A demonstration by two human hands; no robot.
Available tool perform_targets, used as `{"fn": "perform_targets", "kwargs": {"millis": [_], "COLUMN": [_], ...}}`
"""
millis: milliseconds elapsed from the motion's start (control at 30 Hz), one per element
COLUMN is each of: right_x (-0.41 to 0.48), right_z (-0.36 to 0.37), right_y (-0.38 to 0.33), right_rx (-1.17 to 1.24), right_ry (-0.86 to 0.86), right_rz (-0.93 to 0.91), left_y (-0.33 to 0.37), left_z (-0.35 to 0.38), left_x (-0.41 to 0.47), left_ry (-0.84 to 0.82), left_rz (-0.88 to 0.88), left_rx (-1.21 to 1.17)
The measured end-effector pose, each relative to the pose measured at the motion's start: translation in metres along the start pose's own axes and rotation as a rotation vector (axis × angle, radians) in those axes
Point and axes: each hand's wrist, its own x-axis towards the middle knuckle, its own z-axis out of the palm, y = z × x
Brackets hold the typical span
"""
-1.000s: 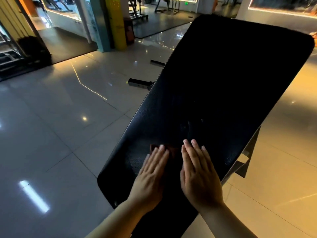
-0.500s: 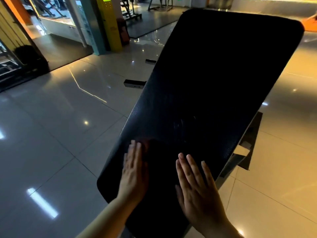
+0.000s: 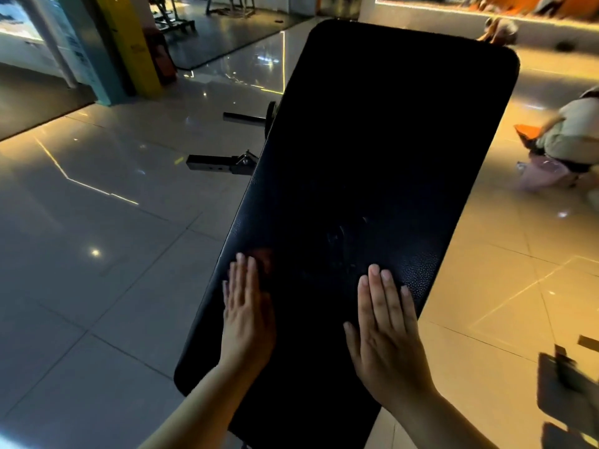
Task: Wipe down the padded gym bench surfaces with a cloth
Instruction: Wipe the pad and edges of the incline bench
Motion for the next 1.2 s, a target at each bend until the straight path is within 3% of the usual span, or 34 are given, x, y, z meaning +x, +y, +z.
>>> {"fn": "perform_targets", "kwargs": {"millis": [67,100,233,300,333,400,467,500,567,667,700,767,867,900,967,1067,1100,1133,1200], "right_x": [0.002,0.003,0.003,0.004,0.004,0.004,0.004,0.003,0.002,0.002,0.003,0.004,0.008,0.009,0.007,0.005,0.005,0.006,0.007], "right_z": [0.001,0.001,0.000,-0.001,-0.002,-0.004,-0.004,-0.004,0.000,0.002,0.002,0.002,0.002,0.001,0.004,0.011,0.014,0.016,0.020], "right_y": [-0.001,-0.001,-0.001,-0.002,-0.002,-0.003,-0.004,-0.005,-0.005,-0.003,-0.002,-0.003,-0.007,-0.009,-0.008,-0.002,0.000,0.000,-0.002], "right_rx": [-0.017,-0.034,-0.083,-0.099,-0.106,-0.107,-0.100,-0.102,-0.113,-0.129,-0.131,-0.115,-0.089,-0.083,-0.088,-0.128,-0.145,-0.161,-0.166], "right_ry": [0.000,-0.003,-0.023,-0.040,-0.049,-0.059,-0.056,-0.052,-0.047,-0.027,-0.014,0.026,0.100,0.107,0.111,0.137,0.148,0.162,0.190], "right_rz": [0.011,0.015,0.013,0.009,0.010,0.016,0.022,0.024,0.023,0.033,0.034,0.035,0.055,0.067,0.070,0.049,0.045,0.046,0.063], "left_y": [0.019,0.032,0.047,0.019,0.005,-0.010,0.003,0.018,0.047,0.051,0.042,0.025,0.038,0.053,0.081,0.078,0.067,0.056,0.048], "left_z": [0.003,0.006,0.011,0.002,-0.001,-0.008,-0.006,-0.005,0.003,0.008,0.004,-0.004,-0.016,-0.016,-0.010,0.002,0.002,0.002,-0.003], "left_x": [0.018,0.018,-0.012,-0.004,0.003,0.020,0.038,0.042,0.036,0.020,0.026,0.045,0.076,0.078,0.064,0.034,0.037,0.047,0.073], "left_ry": [0.041,0.041,-0.164,-0.139,-0.091,-0.018,0.027,0.043,0.007,-0.067,-0.051,0.018,0.073,0.070,0.020,-0.096,-0.089,-0.059,0.043], "left_rz": [-0.177,-0.128,0.569,0.686,0.619,0.307,0.002,-0.052,0.083,0.531,0.579,0.427,-0.011,-0.056,0.108,0.584,0.661,0.652,0.440], "left_rx": [-0.097,-0.109,0.092,0.194,0.196,0.091,-0.065,-0.105,-0.103,0.085,0.123,0.111,-0.113,-0.169,-0.166,0.019,0.083,0.111,0.086]}}
